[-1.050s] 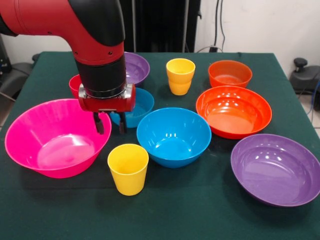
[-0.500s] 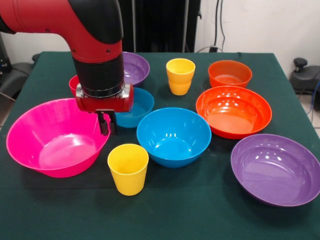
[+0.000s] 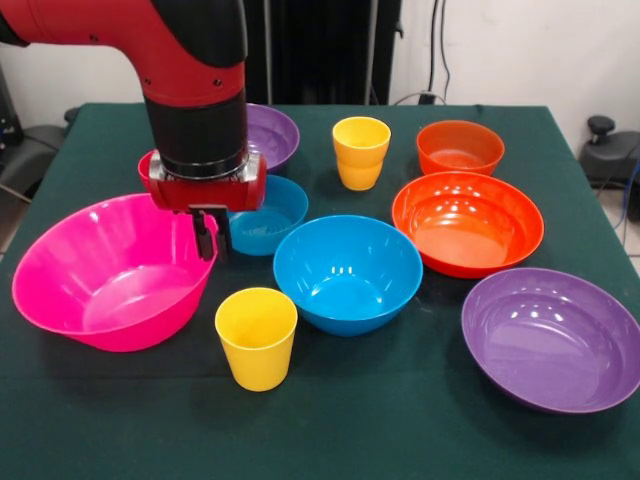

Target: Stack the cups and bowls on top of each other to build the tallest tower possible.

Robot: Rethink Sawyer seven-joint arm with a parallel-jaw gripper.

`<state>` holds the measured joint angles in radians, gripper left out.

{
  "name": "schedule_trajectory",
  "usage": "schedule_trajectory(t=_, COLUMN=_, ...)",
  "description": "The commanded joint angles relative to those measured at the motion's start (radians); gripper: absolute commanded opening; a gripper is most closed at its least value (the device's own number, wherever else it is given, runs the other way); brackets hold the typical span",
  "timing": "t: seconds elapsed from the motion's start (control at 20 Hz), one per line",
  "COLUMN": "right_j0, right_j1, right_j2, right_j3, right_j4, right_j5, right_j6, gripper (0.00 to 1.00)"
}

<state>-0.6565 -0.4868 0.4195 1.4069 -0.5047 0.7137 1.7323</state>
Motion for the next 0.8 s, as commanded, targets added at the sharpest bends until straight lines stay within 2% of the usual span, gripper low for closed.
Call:
schedule_trajectory(t=0.05, right_j0=0.035, right_j1=-0.059, right_j2=0.010, right_j3=0.087, right_j4=-0.028, right_j5=0.017, right_j6=-0.061, gripper=0.00)
schedule_trajectory(t=0.3, right_j0=0.038, right_j1=-0.057, right_j2=0.019, right_j3=0.079, right_j4=-0.024, right_j5=0.018, right_j6=-0.060, gripper=0.00)
schedule_trajectory(t=0.8, right_j0=0.052, right_j1=-0.112, right_j2=0.007, right_j3=0.114, right_j4=-0.014, right_j5=0.012, right_j6=-0.022, gripper=0.00)
